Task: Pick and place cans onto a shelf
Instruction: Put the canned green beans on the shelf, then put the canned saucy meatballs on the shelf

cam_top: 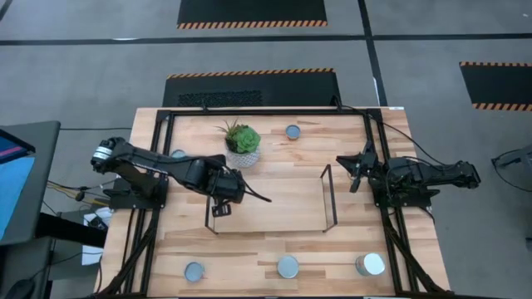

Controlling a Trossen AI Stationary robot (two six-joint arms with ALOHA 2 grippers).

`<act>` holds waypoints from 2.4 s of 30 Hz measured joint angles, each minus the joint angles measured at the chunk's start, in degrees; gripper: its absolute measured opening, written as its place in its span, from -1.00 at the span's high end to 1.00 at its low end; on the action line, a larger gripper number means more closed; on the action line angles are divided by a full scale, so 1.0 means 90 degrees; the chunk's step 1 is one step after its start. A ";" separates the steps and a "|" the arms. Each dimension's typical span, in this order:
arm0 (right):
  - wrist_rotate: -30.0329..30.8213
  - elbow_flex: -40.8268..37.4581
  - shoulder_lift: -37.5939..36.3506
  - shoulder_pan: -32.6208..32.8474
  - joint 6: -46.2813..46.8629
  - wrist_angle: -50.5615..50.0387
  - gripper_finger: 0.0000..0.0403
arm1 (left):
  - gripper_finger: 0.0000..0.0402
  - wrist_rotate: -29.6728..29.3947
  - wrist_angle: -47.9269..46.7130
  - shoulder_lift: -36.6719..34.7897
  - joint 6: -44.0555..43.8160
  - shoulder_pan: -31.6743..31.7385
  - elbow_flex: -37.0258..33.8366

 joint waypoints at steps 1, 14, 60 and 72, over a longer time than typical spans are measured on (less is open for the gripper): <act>0.0000 0.0000 -0.0002 0.0000 -0.0002 0.0000 0.69 | 1.00 -0.0004 0.0080 0.0000 0.0000 -0.0011 -0.0047; 0.0000 0.0000 0.0000 0.0000 -0.0002 0.0010 0.69 | 1.00 0.0028 0.0280 0.0098 0.0005 -0.0075 -0.0232; -0.3925 0.0449 0.0621 0.1152 0.0232 0.2388 0.71 | 0.68 0.0445 -0.1324 -0.0492 -0.2526 -0.2679 0.0660; -0.2225 0.2134 0.3266 0.2284 -0.0946 0.3206 0.73 | 0.68 -0.2592 -0.0933 -0.2397 -0.5521 -0.3668 -0.2647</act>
